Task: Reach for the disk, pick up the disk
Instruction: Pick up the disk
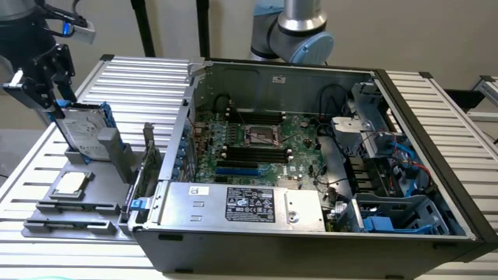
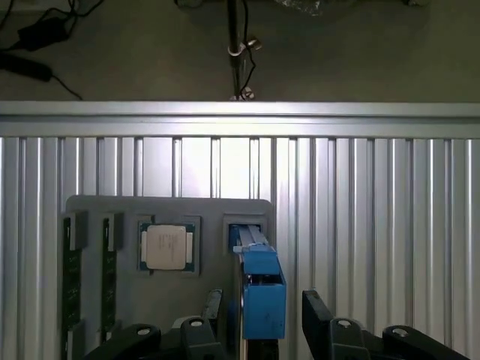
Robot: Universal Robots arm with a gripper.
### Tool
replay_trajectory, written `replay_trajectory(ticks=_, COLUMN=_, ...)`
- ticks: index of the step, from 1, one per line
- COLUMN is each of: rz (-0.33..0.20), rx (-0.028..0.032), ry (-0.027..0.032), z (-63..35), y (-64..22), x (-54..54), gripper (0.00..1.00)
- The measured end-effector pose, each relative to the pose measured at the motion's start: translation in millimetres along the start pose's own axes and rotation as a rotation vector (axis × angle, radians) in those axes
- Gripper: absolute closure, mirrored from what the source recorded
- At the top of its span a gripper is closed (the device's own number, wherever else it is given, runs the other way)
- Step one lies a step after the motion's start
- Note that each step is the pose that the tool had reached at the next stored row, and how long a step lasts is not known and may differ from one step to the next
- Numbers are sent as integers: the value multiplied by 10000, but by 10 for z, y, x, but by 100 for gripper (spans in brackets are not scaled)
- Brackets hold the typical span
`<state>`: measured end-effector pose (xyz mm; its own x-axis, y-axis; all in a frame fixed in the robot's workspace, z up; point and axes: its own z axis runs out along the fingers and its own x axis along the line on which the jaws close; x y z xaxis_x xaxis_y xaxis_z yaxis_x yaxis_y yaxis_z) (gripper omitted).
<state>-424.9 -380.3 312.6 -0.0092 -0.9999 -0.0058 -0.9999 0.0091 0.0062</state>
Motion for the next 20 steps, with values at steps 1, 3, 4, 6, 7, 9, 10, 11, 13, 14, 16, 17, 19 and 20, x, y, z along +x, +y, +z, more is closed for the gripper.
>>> replay_trajectory(ticks=1, rz=4, rx=0, ry=0, z=19, y=5, x=0, gripper=46)
replay_trajectory(ticks=3, rz=11, rx=-2, ry=1, z=54, y=12, x=1, gripper=46)
replay_trajectory(ticks=4, rz=12, rx=-1, ry=0, z=72, y=14, x=1, gripper=46)
replay_trajectory(ticks=6, rz=16, rx=-1, ry=0, z=108, y=16, x=1, gripper=46)
replay_trajectory(ticks=7, rz=17, rx=0, ry=0, z=128, y=16, x=1, gripper=46)
replay_trajectory(ticks=9, rz=22, rx=-2, ry=0, z=162, y=19, x=1, gripper=46)
replay_trajectory(ticks=10, rz=25, rx=0, ry=0, z=174, y=20, x=1, gripper=46)
replay_trajectory(ticks=11, rz=28, rx=-2, ry=1, z=180, y=23, x=1, gripper=46)
replay_trajectory(ticks=13, rz=43, rx=-2, ry=1, z=187, y=31, x=1, gripper=46)
replay_trajectory(ticks=14, rz=51, rx=0, ry=0, z=190, y=35, x=1, gripper=46)
replay_trajectory(ticks=16, rz=65, rx=0, ry=0, z=194, y=39, x=1, gripper=46)
replay_trajectory(ticks=17, rz=72, rx=-3, ry=1, z=194, y=39, x=1, gripper=46)
replay_trajectory(ticks=19, rz=103, rx=-1, ry=0, z=198, y=40, x=2, gripper=46)
replay_trajectory(ticks=20, rz=133, rx=-1, ry=0, z=200, y=40, x=2, gripper=46)
